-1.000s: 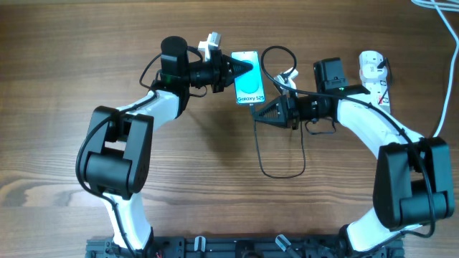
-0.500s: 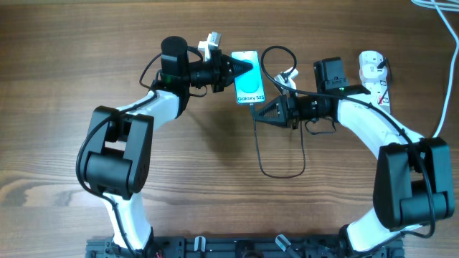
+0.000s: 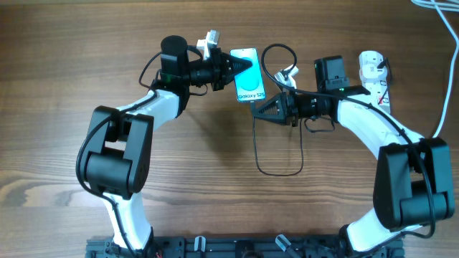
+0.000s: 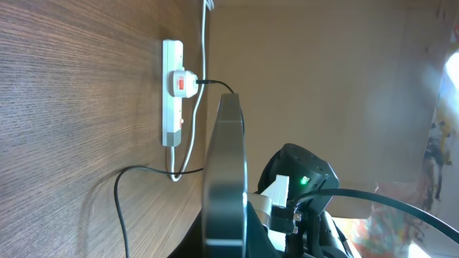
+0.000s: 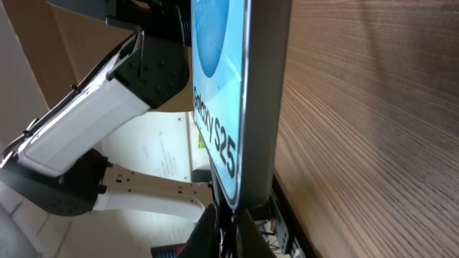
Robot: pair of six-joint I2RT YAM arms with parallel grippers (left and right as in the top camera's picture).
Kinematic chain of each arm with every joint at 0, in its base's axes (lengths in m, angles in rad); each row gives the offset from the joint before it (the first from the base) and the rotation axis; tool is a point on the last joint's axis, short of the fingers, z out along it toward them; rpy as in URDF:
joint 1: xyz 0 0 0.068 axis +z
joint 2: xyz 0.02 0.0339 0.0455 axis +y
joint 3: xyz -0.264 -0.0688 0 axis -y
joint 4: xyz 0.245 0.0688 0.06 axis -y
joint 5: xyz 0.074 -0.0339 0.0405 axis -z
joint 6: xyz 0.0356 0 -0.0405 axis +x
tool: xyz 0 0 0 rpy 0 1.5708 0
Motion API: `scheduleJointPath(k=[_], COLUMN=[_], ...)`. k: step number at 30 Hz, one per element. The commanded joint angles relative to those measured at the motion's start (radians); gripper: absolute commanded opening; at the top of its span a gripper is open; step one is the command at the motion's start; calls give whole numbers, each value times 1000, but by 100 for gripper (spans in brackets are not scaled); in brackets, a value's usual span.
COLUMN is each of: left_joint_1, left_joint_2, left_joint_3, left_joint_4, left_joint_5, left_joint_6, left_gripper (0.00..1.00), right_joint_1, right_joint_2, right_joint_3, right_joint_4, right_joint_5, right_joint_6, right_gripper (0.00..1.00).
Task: Plug charger to phone and switch on socket
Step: 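Press the plug further into the port, holding phone with left gripper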
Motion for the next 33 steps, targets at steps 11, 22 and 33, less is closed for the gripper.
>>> scheduleJointPath(k=[11,22,33], left_joint_1=[-40,-40,-43], left_joint_2=[4,4,4], left_joint_3=[15,15,15], left_joint_4=[6,5,-47], left_joint_5=[211,225,246], left_joint_6=[3,3,3], left_gripper=[4,4,4], right_joint_1=[-15,-15,-15], right_joint_2=[-17,-17,-17], right_joint_3=[10,10,10], right_joint_4=[43,148,175], right_joint_5=[81,96,161], right_joint_6=[27,122,143], right_gripper=[4,4,4])
